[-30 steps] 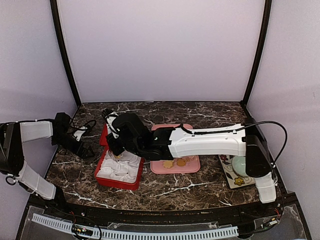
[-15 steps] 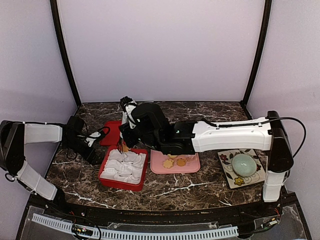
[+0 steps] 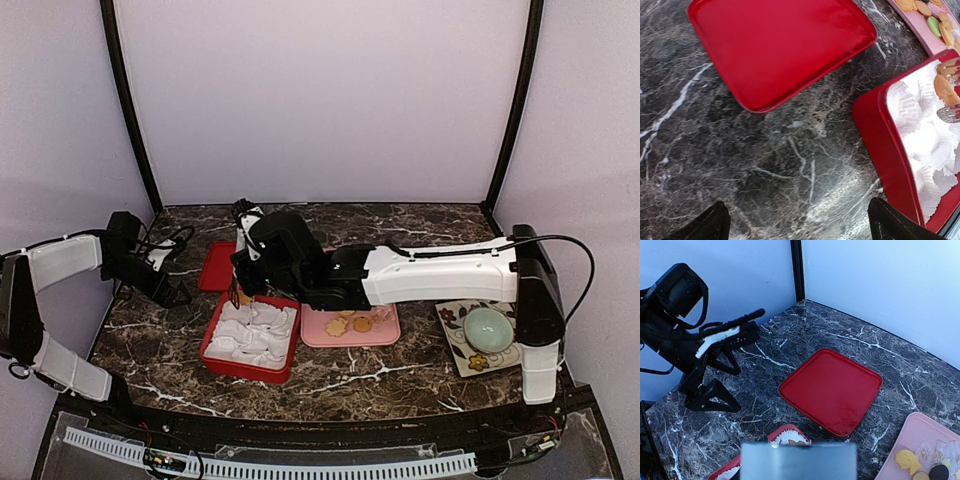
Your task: Pack the cookies
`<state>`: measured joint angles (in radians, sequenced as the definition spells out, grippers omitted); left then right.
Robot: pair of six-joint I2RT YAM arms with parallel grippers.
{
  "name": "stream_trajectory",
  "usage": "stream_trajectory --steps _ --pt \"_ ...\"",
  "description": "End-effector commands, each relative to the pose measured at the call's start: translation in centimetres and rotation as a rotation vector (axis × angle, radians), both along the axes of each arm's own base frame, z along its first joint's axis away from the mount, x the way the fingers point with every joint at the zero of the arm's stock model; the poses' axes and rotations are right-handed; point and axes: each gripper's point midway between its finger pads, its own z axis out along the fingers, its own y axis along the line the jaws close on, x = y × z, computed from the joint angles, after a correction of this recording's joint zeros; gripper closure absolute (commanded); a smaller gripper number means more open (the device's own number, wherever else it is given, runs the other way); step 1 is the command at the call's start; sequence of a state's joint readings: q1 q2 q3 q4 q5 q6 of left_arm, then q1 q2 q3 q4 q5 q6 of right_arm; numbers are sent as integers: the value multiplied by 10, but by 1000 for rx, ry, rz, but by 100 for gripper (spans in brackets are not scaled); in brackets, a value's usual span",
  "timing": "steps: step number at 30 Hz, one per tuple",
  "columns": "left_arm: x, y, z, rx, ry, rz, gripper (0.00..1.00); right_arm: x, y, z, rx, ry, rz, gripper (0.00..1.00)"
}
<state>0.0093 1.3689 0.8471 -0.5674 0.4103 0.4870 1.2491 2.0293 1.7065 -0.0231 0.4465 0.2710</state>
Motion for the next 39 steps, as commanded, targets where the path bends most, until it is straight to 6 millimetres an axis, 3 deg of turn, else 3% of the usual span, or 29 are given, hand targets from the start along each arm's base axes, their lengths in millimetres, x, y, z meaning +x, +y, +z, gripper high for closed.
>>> stream_trajectory --steps 1,8,22,39 --pt "-15 8 7 -23 37 -9 1 4 15 19 71 -25 6 90" --pt "-23 -1 5 -90 81 -27 1 12 19 12 75 -23 -5 88" --pt "-15 -1 12 -97 51 -19 1 15 26 -3 74 16 16 76" --pt "-16 -5 24 -120 18 -38 1 16 27 2 87 18 29 66"
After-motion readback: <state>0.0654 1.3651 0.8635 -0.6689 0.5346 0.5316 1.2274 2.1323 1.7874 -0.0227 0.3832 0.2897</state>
